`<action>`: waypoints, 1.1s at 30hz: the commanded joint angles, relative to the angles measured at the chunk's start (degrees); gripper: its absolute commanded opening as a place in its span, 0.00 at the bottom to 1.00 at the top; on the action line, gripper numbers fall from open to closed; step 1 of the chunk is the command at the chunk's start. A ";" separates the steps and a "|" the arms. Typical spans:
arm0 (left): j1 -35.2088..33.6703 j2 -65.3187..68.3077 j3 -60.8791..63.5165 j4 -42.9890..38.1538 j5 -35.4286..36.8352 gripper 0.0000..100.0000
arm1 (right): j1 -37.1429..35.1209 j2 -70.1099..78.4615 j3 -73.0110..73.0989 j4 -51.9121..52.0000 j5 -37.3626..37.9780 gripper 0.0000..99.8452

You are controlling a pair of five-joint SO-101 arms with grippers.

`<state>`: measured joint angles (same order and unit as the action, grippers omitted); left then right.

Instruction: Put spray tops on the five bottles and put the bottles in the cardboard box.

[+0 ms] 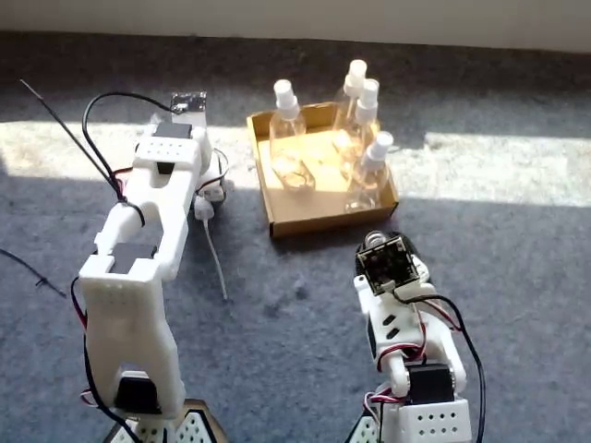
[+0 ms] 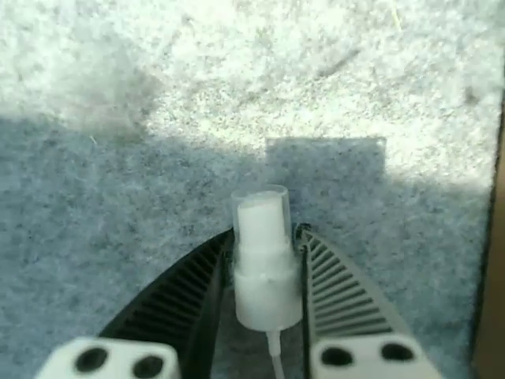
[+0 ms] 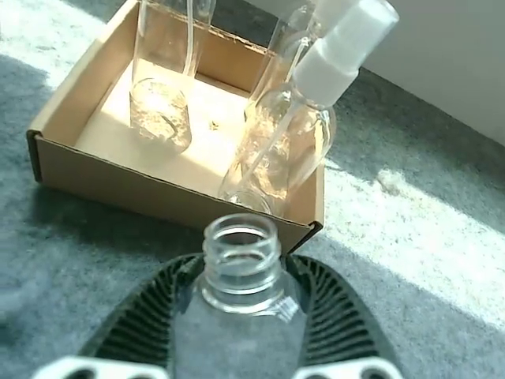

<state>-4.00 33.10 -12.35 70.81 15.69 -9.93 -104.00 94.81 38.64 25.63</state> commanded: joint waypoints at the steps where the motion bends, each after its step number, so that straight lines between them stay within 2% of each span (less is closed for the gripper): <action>1: -6.20 -9.98 -2.24 5.71 1.23 0.00 | -5.23 -0.13 -5.05 -0.92 -0.62 0.00; 5: -7.60 -21.67 -0.92 10.81 0.88 0.00 | -13.67 0.13 -8.84 -1.10 -0.62 0.00; 10: -5.32 -42.95 5.67 12.13 -1.76 0.00 | -15.96 8.13 -13.58 -1.27 -0.62 0.00; 15: 2.07 -64.92 11.30 11.78 -1.76 0.00 | -15.96 24.13 -22.73 -0.92 -0.97 0.00; 17: 6.37 -70.73 12.00 10.81 -1.49 0.00 | -15.96 30.02 -25.71 -1.01 -6.33 0.00; 20: 10.77 -73.80 12.09 6.95 -0.70 0.00 | -16.04 34.33 -28.79 -2.07 -19.78 0.00; 21: 11.56 -73.89 11.91 5.36 0.26 0.00 | -15.87 33.80 -28.88 -3.91 -21.71 0.00; 25: 11.82 -73.89 11.56 -1.58 1.76 0.00 | -17.54 28.09 -21.93 -15.34 -14.07 0.00; 28: 11.91 -73.98 11.91 -4.57 1.85 0.00 | -20.09 22.20 -13.14 -22.55 -12.75 0.00; 31: 11.91 -73.89 12.26 -5.80 2.55 0.00 | -21.32 16.57 -6.29 -24.40 -12.66 0.00; 33: 11.91 -74.15 12.00 -6.24 6.07 0.00 | -21.41 13.32 -2.86 -24.31 -12.66 0.00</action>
<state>6.99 -39.60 0.13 66.95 16.13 -30.77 -85.98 89.19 16.40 12.26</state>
